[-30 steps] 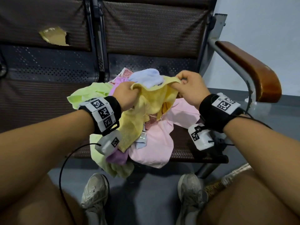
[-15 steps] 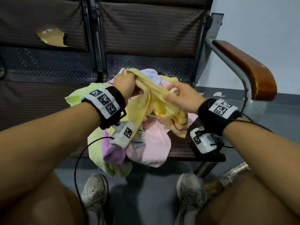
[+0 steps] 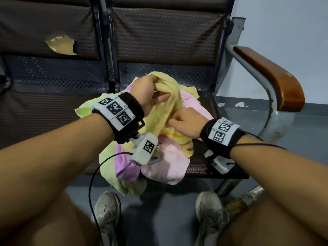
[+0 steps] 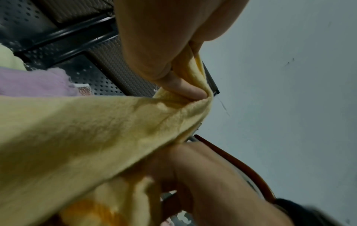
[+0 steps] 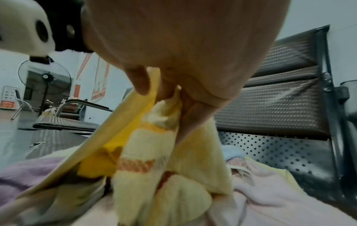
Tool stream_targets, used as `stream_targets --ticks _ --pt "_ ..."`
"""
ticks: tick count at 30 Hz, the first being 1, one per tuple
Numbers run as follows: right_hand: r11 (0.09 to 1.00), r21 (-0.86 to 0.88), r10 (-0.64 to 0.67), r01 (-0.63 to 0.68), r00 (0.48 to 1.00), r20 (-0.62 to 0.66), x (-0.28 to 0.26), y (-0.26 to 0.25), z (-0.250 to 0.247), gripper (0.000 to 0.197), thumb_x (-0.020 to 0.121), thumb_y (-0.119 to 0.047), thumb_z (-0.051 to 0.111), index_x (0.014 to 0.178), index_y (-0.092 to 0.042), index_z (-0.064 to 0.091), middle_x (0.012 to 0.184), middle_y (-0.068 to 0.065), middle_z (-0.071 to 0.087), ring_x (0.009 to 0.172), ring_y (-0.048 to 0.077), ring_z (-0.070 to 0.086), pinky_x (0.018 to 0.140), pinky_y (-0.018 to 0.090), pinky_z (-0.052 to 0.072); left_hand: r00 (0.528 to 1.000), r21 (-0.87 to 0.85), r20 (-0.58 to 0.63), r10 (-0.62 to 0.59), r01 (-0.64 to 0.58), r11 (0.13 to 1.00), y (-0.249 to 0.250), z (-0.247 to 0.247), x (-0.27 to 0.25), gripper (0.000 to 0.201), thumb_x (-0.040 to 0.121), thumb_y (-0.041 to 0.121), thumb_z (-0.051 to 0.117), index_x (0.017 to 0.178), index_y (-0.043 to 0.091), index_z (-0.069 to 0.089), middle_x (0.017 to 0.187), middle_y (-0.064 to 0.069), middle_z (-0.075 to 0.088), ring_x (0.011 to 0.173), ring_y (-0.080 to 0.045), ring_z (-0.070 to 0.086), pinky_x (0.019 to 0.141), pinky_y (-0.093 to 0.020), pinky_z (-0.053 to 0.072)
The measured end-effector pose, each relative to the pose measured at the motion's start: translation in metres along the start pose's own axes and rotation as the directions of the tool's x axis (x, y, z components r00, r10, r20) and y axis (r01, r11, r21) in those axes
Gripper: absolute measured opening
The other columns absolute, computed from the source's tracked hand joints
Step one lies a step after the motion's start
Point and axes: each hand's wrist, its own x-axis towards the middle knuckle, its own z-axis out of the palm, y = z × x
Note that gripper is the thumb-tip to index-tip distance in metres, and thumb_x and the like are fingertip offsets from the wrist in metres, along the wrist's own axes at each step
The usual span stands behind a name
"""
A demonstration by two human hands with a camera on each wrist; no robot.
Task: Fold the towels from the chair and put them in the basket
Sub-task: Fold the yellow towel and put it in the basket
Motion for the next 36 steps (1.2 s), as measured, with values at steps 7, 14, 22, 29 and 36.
stream_targets --ticks 7,14,22,29,36 --pt "0.992 0.098 0.073 -0.081 0.994 0.077 0.015 -0.012 0.016 0.050 0.099 -0.038 0.054 0.056 -0.012 0.049 0.055 0.000 0.052 0.054 0.015 0.049 0.056 0.031 0.036 0.999 -0.059 0.006 0.042 -0.041 0.997 0.003 -0.002 -0.002 0.028 0.098 0.002 0.039 0.088 0.001 0.066 0.071 -0.009 0.071 0.064 -0.019 0.071 0.061 -0.028 0.059" --pt "0.861 0.493 0.348 -0.128 0.855 -0.385 0.015 0.018 -0.034 0.033 0.098 -0.023 0.041 0.065 -0.019 0.045 0.061 -0.005 0.044 0.056 0.013 0.047 0.060 0.031 0.038 0.976 0.325 -0.158 0.148 -0.090 0.941 0.006 -0.047 0.022 0.033 0.096 0.007 0.031 0.104 0.007 0.062 0.064 -0.015 0.070 0.053 -0.024 0.069 0.048 -0.026 0.054" --pt "0.997 -0.002 -0.068 0.072 0.920 -0.386 0.006 0.045 -0.041 0.043 0.089 -0.047 0.066 0.064 -0.016 0.050 0.063 -0.001 0.050 0.062 0.016 0.047 0.059 0.033 0.033 0.947 0.070 -0.248 0.203 -0.192 0.979 0.018 -0.046 0.030 0.042 0.094 -0.006 0.029 0.114 -0.001 0.065 0.086 -0.012 0.068 0.060 -0.017 0.070 0.056 -0.024 0.057" --pt "0.948 -0.283 0.168 -0.144 0.984 0.061 0.002 0.057 -0.018 0.056 0.095 -0.051 0.055 0.054 -0.014 0.045 0.055 0.004 0.044 0.057 0.021 0.044 0.056 0.034 0.036 0.946 0.108 -0.265 0.189 -0.166 0.980 0.008 -0.056 0.035 0.034 0.094 -0.011 0.040 0.103 0.001 0.071 0.087 -0.016 0.070 0.069 -0.020 0.072 0.071 -0.026 0.061" --pt "0.975 -0.050 0.194 -0.214 0.945 -0.263 0.000 0.068 -0.038 0.038 0.093 -0.042 0.061 0.066 -0.018 0.073 0.052 0.003 0.050 0.053 0.019 0.046 0.054 0.031 0.035 0.926 0.140 -0.371 0.075 -0.024 0.990 0.005 -0.075 0.046 0.022 0.091 -0.003 0.058 0.071 0.000 0.064 0.059 -0.012 0.066 0.043 -0.015 0.065 0.047 -0.021 0.055"
